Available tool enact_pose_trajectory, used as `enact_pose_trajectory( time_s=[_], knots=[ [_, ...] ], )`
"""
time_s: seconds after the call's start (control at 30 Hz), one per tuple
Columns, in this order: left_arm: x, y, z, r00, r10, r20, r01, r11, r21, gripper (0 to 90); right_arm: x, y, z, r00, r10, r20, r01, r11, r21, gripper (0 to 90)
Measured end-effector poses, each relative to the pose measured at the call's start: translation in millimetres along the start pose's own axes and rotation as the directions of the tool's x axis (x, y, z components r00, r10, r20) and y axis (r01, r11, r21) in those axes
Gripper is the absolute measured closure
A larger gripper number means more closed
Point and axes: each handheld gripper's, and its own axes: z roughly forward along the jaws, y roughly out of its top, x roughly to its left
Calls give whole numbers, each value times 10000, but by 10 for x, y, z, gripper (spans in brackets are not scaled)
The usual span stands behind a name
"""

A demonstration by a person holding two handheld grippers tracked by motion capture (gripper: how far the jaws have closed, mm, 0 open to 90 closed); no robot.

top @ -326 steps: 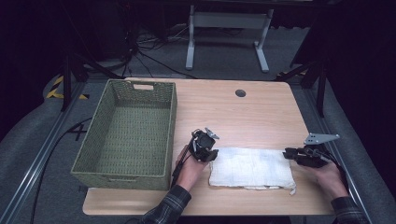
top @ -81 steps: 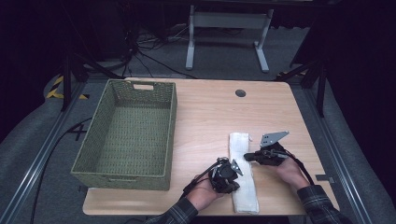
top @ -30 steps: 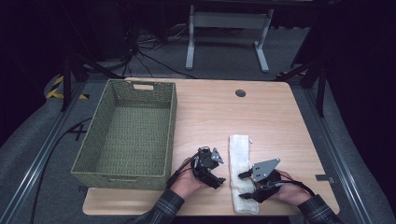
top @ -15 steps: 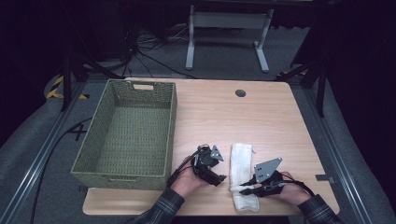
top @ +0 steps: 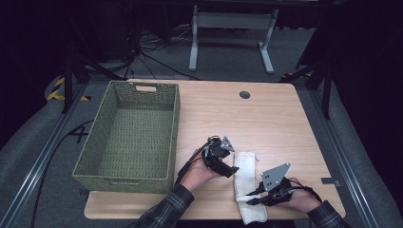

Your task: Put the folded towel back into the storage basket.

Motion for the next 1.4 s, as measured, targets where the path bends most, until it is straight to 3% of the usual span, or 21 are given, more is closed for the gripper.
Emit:
enact_pose_trajectory(
  time_s=[0.37, 0.6, 0.77, 0.97, 1.03, 1.17, 1.4],
  knots=[
    [149, 328, 346, 9977, 629, 247, -636, 9976, 288, 249, -17, -20, -27, 9999, 43, -130, -44, 10000, -49, 800],
    [183, 342, 586, 9950, 768, 635, -821, 9929, 862, 251, -25, -24, -30, 9998, 78, -180, -79, 10000, -49, 800],
    [160, 328, 610, 9923, 1039, 673, -1107, 9881, 1070, 280, -27, -26, -38, 9998, 113, -155, -114, 9999, -41, 800],
    [118, 335, 583, 9865, 1348, 928, -1453, 9825, 1166, 444, -31, -26, -37, 9998, 101, -176, -102, 9999, -80, 799],
    [123, 328, 570, 9848, 1402, 1024, -1514, 9822, 1115, 540, -35, -28, -39, 9997, 155, -184, -157, 9998, -75, 799],
    [123, 297, 563, 9827, 1178, 1430, -1316, 9871, 915, 723, -51, -35, -45, 9996, 265, -69, -266, 9996, -67, 800],
    [109, 291, 532, 9844, 1071, 1397, -1193, 9894, 822, 802, -77, -37, -66, 9986, 531, 18, -531, 9983, -241, 800]
  ],
)
